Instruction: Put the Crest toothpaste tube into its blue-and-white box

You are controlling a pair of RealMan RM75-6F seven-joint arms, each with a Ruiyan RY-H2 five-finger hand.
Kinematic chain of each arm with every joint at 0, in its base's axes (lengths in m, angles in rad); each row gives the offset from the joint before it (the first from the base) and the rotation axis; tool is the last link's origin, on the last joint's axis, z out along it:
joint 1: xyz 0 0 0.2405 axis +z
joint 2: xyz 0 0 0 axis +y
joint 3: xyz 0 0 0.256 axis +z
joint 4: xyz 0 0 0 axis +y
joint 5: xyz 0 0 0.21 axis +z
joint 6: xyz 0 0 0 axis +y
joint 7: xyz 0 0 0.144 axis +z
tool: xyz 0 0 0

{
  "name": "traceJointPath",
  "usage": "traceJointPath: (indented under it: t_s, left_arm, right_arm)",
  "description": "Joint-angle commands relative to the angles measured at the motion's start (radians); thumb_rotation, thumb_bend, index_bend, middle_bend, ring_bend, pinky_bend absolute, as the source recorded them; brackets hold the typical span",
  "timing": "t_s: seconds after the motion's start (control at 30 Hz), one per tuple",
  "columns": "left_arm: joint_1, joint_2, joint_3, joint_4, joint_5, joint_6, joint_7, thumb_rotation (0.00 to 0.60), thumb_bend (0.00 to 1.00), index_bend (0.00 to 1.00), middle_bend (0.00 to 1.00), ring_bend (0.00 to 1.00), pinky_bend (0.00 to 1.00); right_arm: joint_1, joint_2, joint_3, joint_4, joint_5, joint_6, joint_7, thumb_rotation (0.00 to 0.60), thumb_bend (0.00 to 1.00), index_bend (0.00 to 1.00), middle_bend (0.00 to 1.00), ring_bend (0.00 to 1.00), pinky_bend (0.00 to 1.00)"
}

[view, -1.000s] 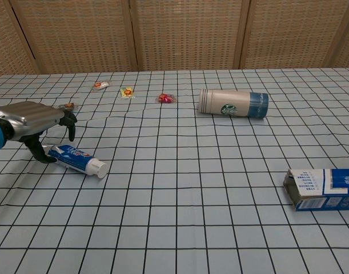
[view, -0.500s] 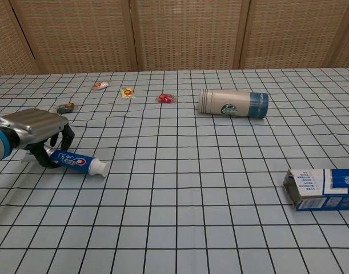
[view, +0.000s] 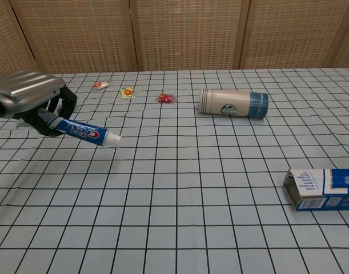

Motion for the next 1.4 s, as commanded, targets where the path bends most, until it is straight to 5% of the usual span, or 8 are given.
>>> traceJointPath:
  t_s: [0.03, 0.33, 1.0, 1.17, 1.4]
  left_arm:
    - [0.008, 0.036, -0.008, -0.037, 0.021, 0.025, -0.015, 0.600, 0.63, 0.85, 0.57, 0.54, 0.48]
    - [0.028, 0.137, -0.024, -0.114, 0.078, 0.063, -0.083, 0.600, 0.63, 0.85, 0.57, 0.54, 0.48]
    - [0.051, 0.156, -0.023, -0.104, 0.113, 0.071, -0.130, 0.600, 0.63, 0.85, 0.57, 0.54, 0.48]
    - [0.054, 0.166, -0.026, -0.114, 0.120, 0.075, -0.130, 0.600, 0.63, 0.85, 0.57, 0.54, 0.48]
    - [0.055, 0.167, -0.032, -0.114, 0.117, 0.071, -0.134, 0.600, 0.63, 0.85, 0.57, 0.54, 0.48]
  right_arm:
    - [0.010, -0.003, 0.008, -0.006, 0.009, -0.015, -0.001, 0.600, 0.17, 0.20, 0.00, 0.00, 0.00]
    - [0.063, 0.010, 0.060, -0.052, 0.118, -0.128, -0.097, 0.600, 0.17, 0.21, 0.00, 0.00, 0.01]
    - [0.125, -0.020, 0.086, -0.046, 0.342, -0.304, -0.211, 0.600, 0.18, 0.29, 0.04, 0.00, 0.05]
    - [0.139, -0.040, 0.096, -0.001, 0.365, -0.329, -0.178, 0.600, 0.18, 0.38, 0.15, 0.12, 0.16]
    - [0.143, -0.064, 0.092, 0.053, 0.326, -0.310, -0.106, 0.600, 0.20, 0.63, 0.44, 0.48, 0.50]
